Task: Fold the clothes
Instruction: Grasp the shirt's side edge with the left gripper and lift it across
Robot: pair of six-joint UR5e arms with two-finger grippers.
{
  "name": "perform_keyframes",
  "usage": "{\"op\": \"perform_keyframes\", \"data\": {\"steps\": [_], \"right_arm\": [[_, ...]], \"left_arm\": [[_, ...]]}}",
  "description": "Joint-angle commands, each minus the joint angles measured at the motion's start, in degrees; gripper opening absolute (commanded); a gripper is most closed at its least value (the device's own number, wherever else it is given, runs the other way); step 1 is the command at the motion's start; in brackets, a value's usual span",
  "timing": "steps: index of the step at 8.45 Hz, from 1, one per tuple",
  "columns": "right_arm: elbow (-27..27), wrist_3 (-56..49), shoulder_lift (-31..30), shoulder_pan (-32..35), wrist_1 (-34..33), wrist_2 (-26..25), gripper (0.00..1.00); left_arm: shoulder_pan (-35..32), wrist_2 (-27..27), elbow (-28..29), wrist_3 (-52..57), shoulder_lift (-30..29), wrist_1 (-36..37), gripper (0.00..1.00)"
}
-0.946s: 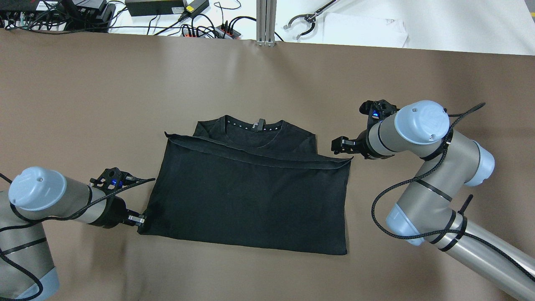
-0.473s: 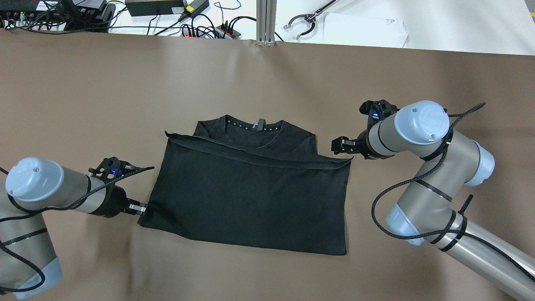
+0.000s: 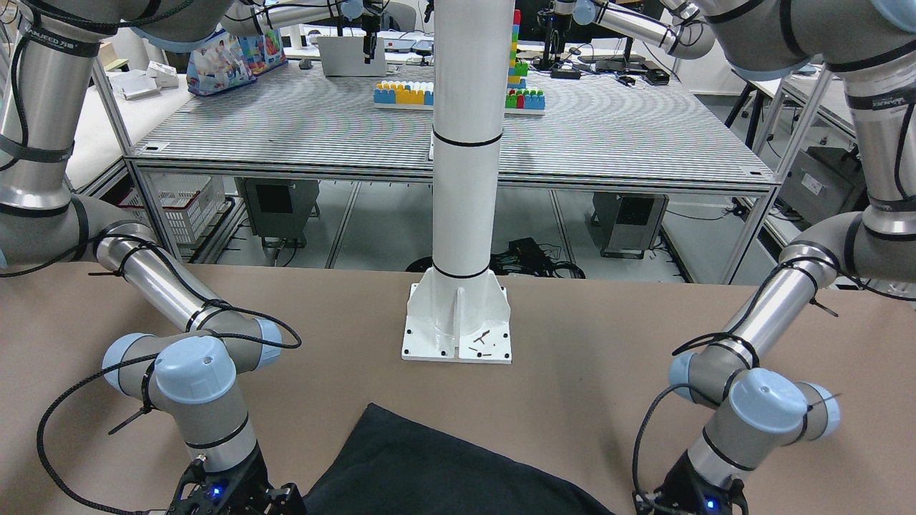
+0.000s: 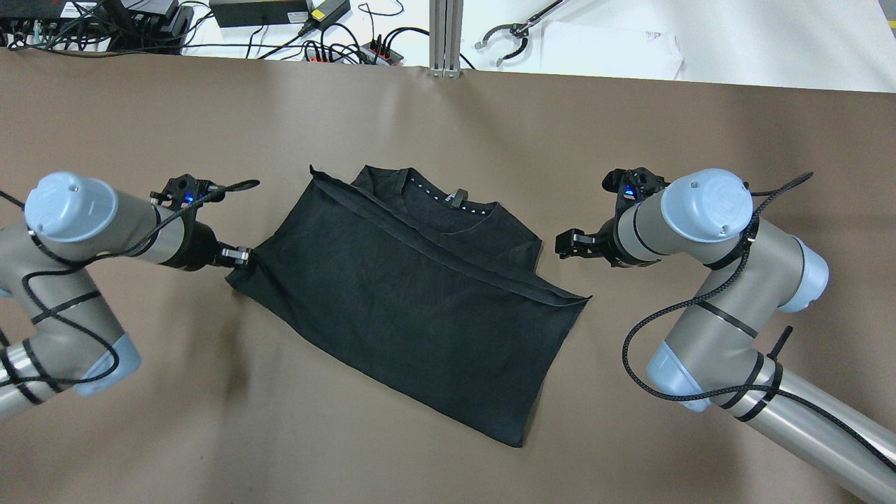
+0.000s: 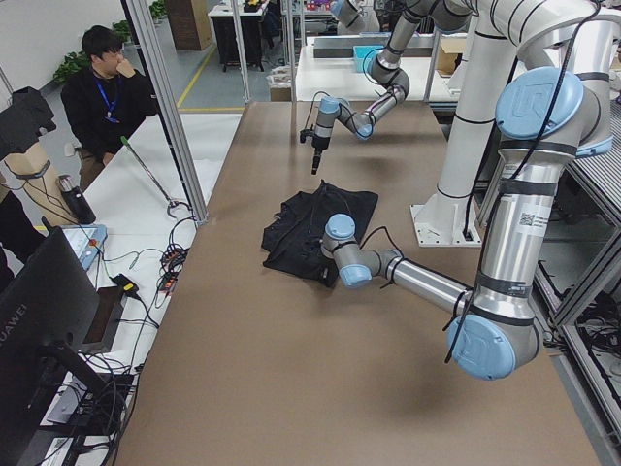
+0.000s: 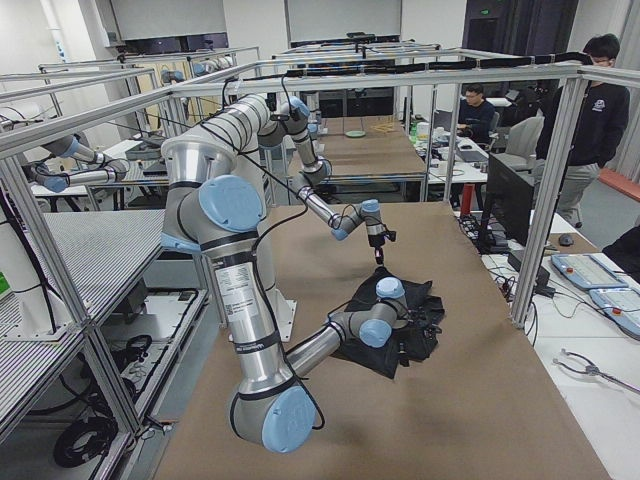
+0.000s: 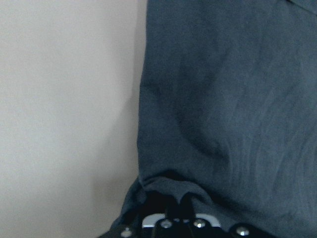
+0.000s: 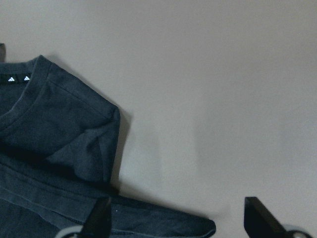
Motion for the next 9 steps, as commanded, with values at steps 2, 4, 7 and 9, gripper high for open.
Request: {"op": "perform_keyframes", "data": {"steps": [2,4,7,9], "right_arm": [[-0.03,-0.01,-0.1,0.0,0.0,0.09,0.94],[-0.12,-0.01,-0.19,0.0,0.0,0.0,0.94],[-0.2,-0.01,-0.19,0.0,-0.09,-0.09,0.94],[-0.21,-0.01,-0.19,0.0,-0.17,-0.17,0.94]], "left_arm": [[-6.71,0.35,21.34,3.93,-19.72,0.03,0.0],[-7.06,2.28,36.36,4.39,-32.9,-0.24,0.0],[-9.94,5.11,46.89,8.13,-40.79,-0.33,0.0],[-12.95,5.62,49.69,19.46,-40.0,-0.15,0.0]]}}
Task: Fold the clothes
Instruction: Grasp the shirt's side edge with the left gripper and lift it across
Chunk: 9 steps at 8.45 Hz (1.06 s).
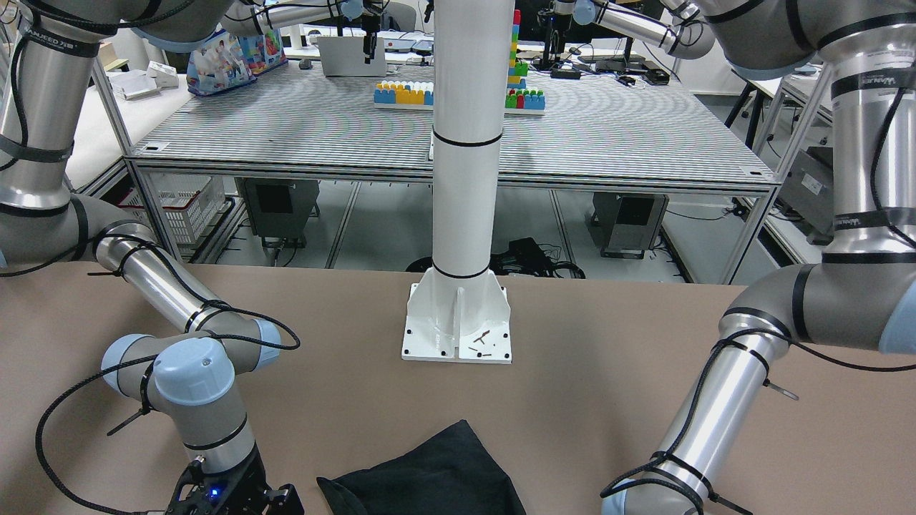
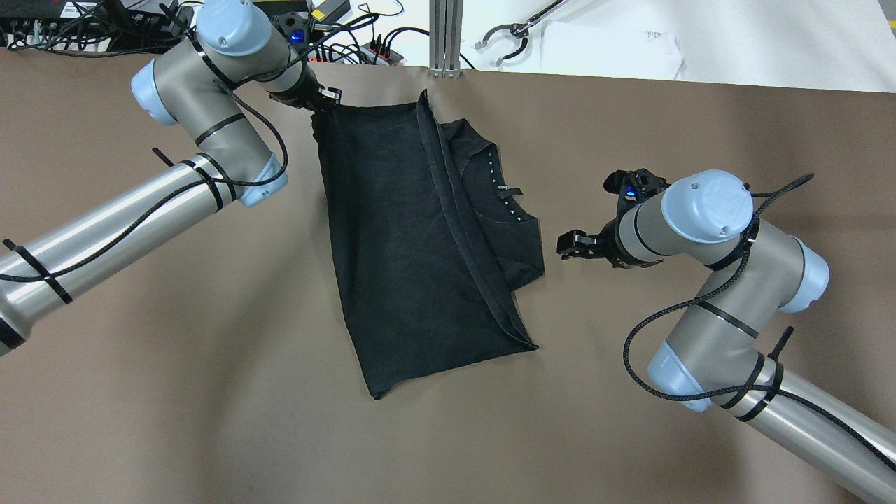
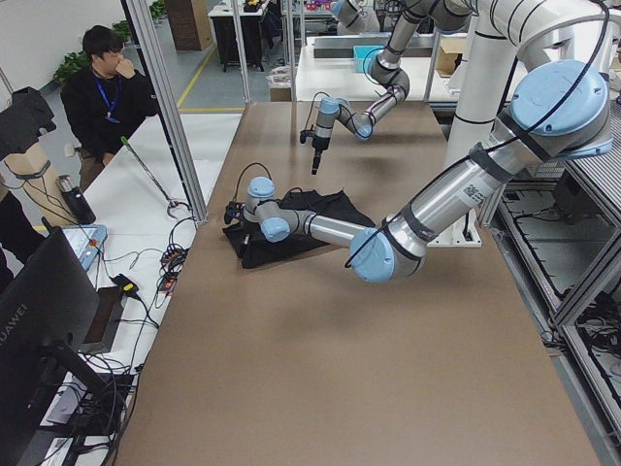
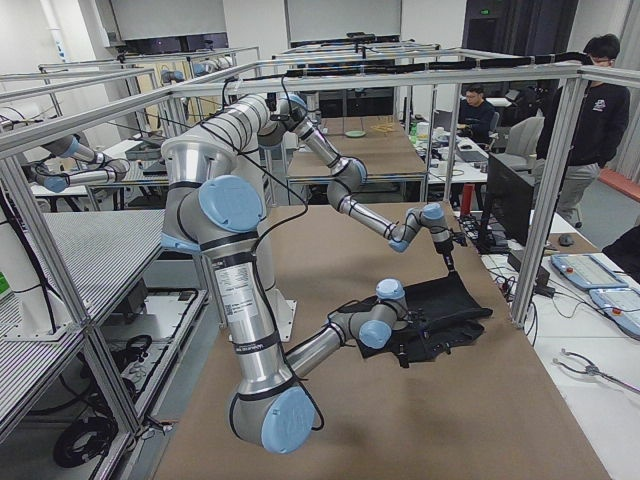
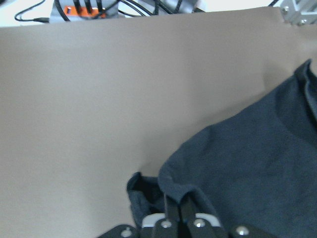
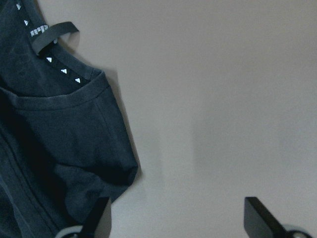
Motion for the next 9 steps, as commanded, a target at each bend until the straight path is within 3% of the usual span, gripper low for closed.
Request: {"op": "perform_keyframes", "data": {"steps": [1,2,3,4,6,7,8,9], "right_arm": [[-0.03,0.11,0.11,0.0,-0.11,-0.09,0.94],[-0.03,0.19,0.29,-0.09,-0.11,-0.09,0.94],[-0.03,0.46,0.46,-0.09,-0.2,-0.09,0.94],[-0.12,0.72,1.16,-0.35,-0.11,-0.17,0.94],[-0.21,5.61,2.31,-1.31,0.06,-0.87,0.93],[-0.29,11.82,3.44,-2.45,0.24,-1.75,0.91],[-0.55,19.54,4.58,-4.64,0.76,-5.76,0.9],[-2.12,27.62,5.03,-7.44,5.38,-13.63,0.89]], "left_arm": [[-2.5,2.19,3.33,10.13,-0.18,0.0,0.0],[-2.59,2.38,3.33,12.32,-0.1,-0.09,0.33],[-2.59,2.99,2.81,13.82,0.34,-0.43,0.99],[-3.46,1.87,2.63,13.4,0.17,-0.35,1.0],[-8.28,-8.83,1.5,13.57,0.78,-0.08,1.0],[-7.61,-8.78,-1.82,13.65,4.26,0.0,1.0],[-7.34,-8.69,-3.77,12.96,5.17,0.0,1.0],[-7.25,-8.69,-4.14,12.87,5.44,0.0,1.0]]}}
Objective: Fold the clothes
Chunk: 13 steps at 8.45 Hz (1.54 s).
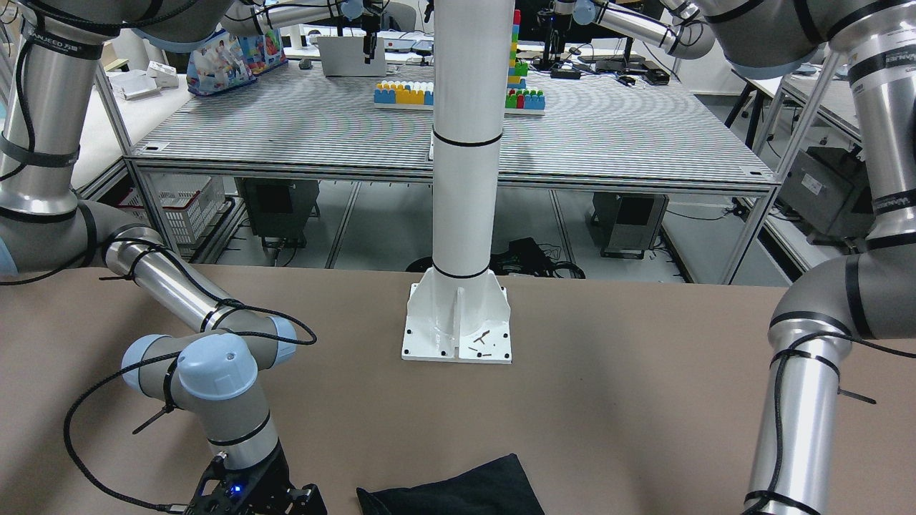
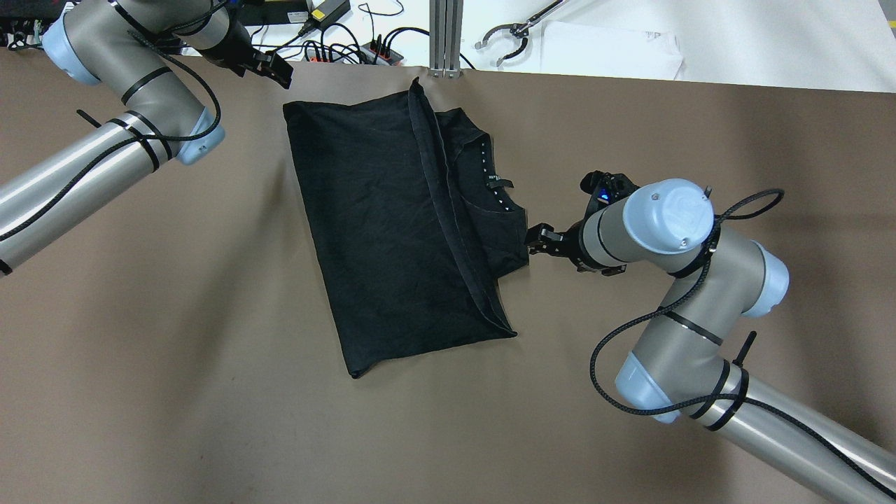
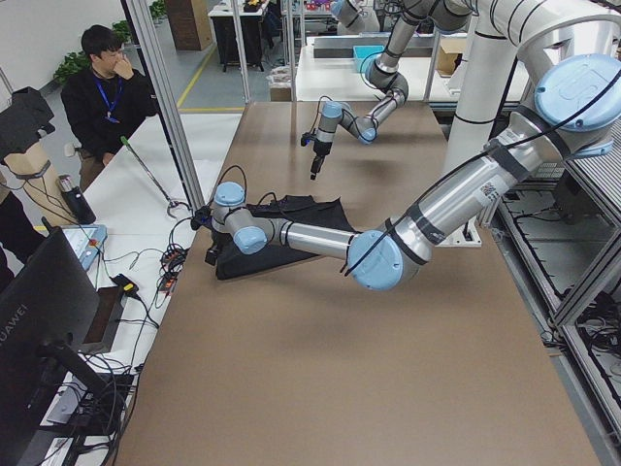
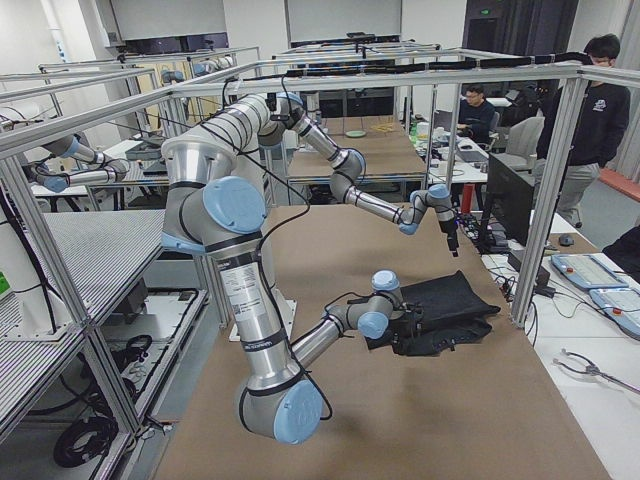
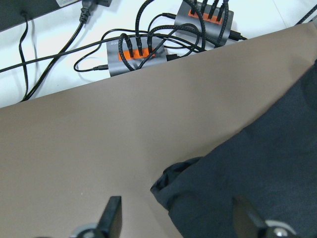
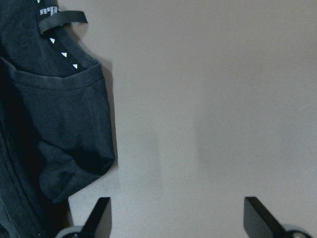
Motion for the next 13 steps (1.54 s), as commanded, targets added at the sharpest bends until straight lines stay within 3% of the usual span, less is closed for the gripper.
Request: {"op": "perform_keyframes", "data": {"steps": [1,3,4,8,10,13], "right_arm": [[-5.5,19.48,2.82,-5.57,9.83,-13.66,0.88],[-12.29,24.79,7.47,-6.81,11.02,-17.11,0.79],[-12.57,24.89,7.31,-6.9,11.37,-18.44,0.73],[-13.63,22.7,6.79,-6.9,11.28,-18.27,0.69],[-13.72,22.52,6.87,-6.99,11.2,-18.1,0.69],[-12.58,17.25,6.44,-6.99,10.85,-16.17,0.88]], "left_arm": [[0.16,-0.62,-2.29,-0.33,1.84,0.03,1.0],[0.16,-0.62,-2.29,-0.33,1.93,0.03,1.0],[0.16,-0.62,-2.29,-0.33,2.02,-0.06,1.0],[0.25,-0.62,-2.29,-0.24,2.28,0.03,1.0],[0.25,-0.62,-2.29,-0.33,2.28,0.03,1.0],[0.25,-0.62,-2.29,-0.33,2.37,-0.06,1.0]]}}
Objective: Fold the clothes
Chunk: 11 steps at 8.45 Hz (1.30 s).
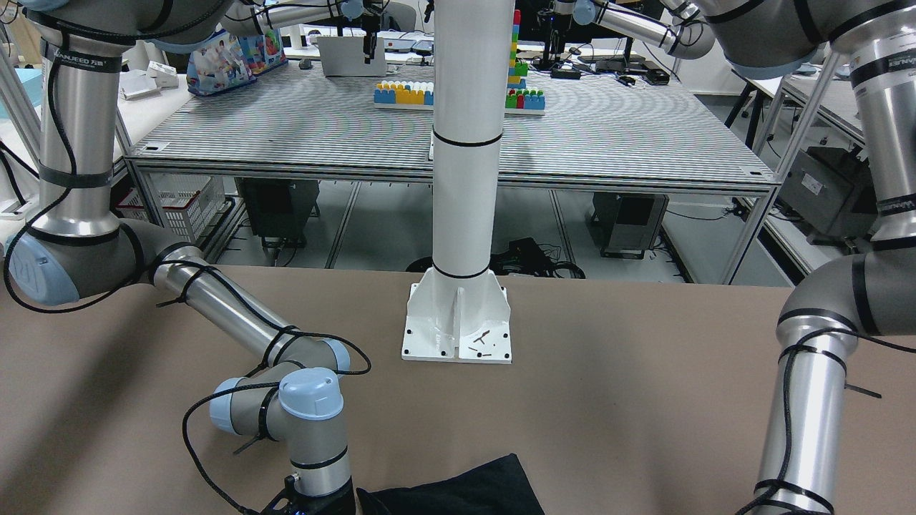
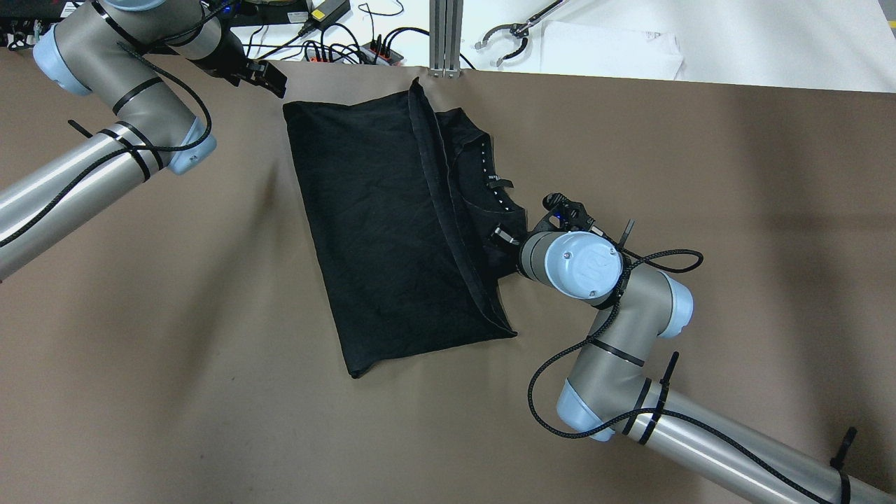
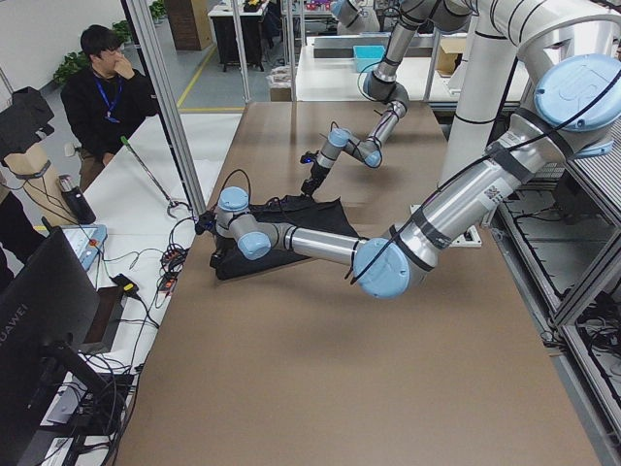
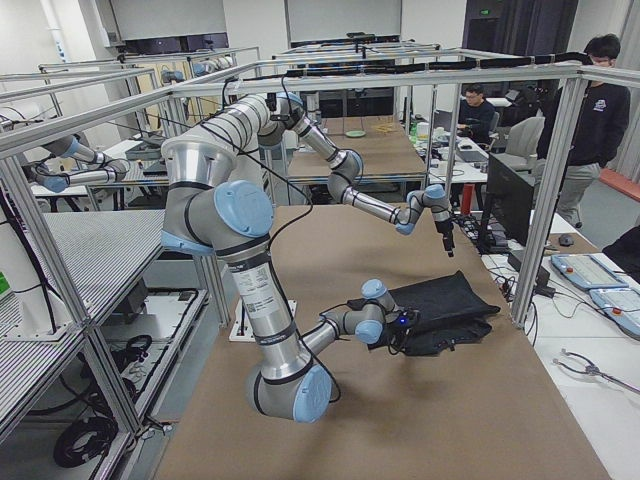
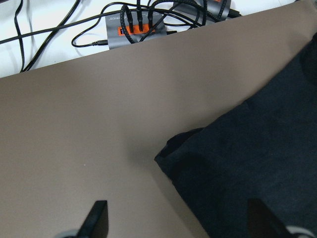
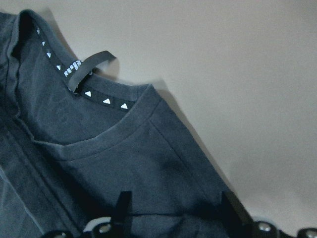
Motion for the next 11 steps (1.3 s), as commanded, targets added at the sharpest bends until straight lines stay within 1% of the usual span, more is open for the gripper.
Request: {"op": "perform_keyframes", "data": {"steps": [1,3,4,5,7,8,9,10,11], "right_arm": [[0.53,-2.85,-0.71,0.08,-0.24,1.62,0.89],[0.27,-2.85,-1.6,0.0,-0.15,1.54,0.88],[0.09,-1.98,-1.25,-0.7,-0.24,1.19,0.82],[0.0,-1.62,-1.16,-0.97,-0.24,1.02,0.63],[0.09,1.35,-0.54,-1.06,-0.24,0.93,0.17],[0.18,1.98,-0.72,-0.97,-0.42,1.01,0.0],[0.79,1.9,-1.07,-0.97,-0.42,1.45,0.0],[2.88,1.64,-1.77,-0.97,-1.55,1.63,0.0],[8.21,1.2,-4.38,-1.06,-4.26,2.07,0.0]], "left_arm": [[0.03,0.0,0.0,-0.01,0.09,-0.05,1.0],[0.29,0.09,0.0,-0.01,0.09,-0.05,1.0],[0.38,0.09,0.0,0.08,0.52,-0.14,1.0],[0.38,0.0,0.0,-0.01,0.7,-0.31,1.0],[0.38,0.0,-0.09,-0.01,0.79,-0.32,1.0],[0.38,0.0,-0.09,-0.01,0.88,-0.32,1.0],[0.38,0.0,0.0,-0.01,0.88,-0.32,1.0],[0.38,0.0,-0.09,-0.01,0.88,-0.32,1.0],[0.38,0.0,-0.35,-0.01,0.88,-0.32,1.0]]}}
